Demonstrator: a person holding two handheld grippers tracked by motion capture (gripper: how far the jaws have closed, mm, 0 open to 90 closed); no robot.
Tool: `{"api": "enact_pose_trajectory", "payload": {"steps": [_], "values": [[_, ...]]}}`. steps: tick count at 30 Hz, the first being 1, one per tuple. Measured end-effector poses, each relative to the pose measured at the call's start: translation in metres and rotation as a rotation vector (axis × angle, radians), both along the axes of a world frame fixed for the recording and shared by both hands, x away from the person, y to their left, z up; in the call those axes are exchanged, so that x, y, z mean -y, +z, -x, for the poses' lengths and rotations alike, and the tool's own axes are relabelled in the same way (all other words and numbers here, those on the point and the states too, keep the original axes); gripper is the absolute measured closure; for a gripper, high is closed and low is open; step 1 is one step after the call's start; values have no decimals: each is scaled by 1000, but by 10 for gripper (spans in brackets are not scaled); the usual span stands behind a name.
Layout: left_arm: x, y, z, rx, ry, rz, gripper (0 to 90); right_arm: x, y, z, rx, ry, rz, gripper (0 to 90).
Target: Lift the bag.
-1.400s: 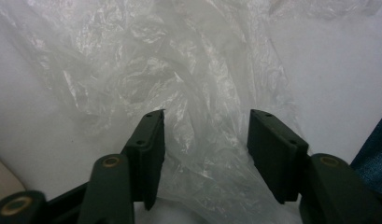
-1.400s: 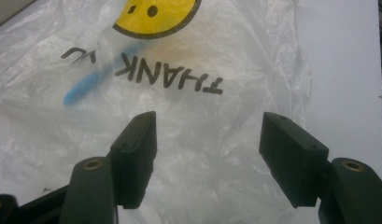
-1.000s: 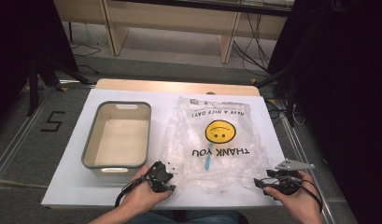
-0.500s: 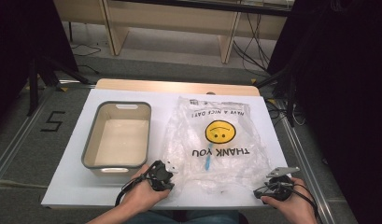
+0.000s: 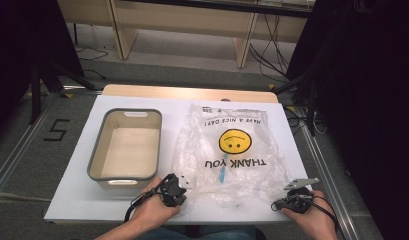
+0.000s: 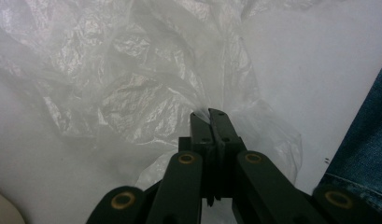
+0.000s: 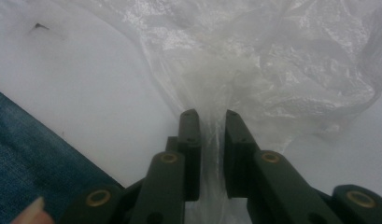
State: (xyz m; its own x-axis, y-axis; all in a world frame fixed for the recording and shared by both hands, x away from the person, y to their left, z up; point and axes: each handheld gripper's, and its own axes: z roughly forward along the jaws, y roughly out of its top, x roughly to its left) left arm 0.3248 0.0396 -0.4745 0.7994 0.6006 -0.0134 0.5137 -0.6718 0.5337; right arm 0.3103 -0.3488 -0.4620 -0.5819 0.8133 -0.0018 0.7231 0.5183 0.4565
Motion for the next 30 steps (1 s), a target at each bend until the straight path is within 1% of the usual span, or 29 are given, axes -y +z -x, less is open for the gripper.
{"api": "enact_pose_trajectory", "payload": {"steps": [2,5,6,7,8,9,12,14,15,16,18,20,21,22,24,27,30], "values": [[-2,0,-2,-11,-3,15,895,1,0,-1,-5,-11,-16,865],[-4,0,-4,-27,0,40,896,2,-1,-1,-8,-26,-36,893],[-4,1,-4,-33,0,54,896,3,-1,-1,-7,-30,-43,897],[-4,2,-4,-31,-1,73,896,3,-1,-1,-6,-34,-49,898],[-4,3,-3,-25,-3,83,896,4,-1,-1,-6,-36,-55,899],[-4,6,-3,-11,-7,102,896,4,-1,-1,-3,-41,-61,900],[-5,11,-3,26,-6,142,896,5,-1,-1,9,-49,-83,900],[-6,14,-3,38,-4,155,896,4,-1,-1,11,-53,-92,900],[-7,14,-3,39,-5,152,896,4,0,-1,11,-53,-93,900],[-8,14,-3,31,-9,142,896,4,0,-2,11,-53,-92,900],[-8,12,-2,6,-5,115,894,4,-1,-1,9,-57,-92,900],[-9,13,3,19,11,108,878,5,0,-1,13,-63,-93,900],[-9,15,4,29,12,102,824,6,0,-1,15,-66,-90,900],[-9,17,6,38,22,105,757,7,0,-1,15,-70,-92,900],[-10,22,9,69,33,106,652,8,0,-1,12,-76,-91,900],[-11,27,13,103,67,114,526,8,0,-1,11,-75,-90,900],[-14,29,17,105,93,112,423,8,0,-1,10,-73,-89,900]]}}
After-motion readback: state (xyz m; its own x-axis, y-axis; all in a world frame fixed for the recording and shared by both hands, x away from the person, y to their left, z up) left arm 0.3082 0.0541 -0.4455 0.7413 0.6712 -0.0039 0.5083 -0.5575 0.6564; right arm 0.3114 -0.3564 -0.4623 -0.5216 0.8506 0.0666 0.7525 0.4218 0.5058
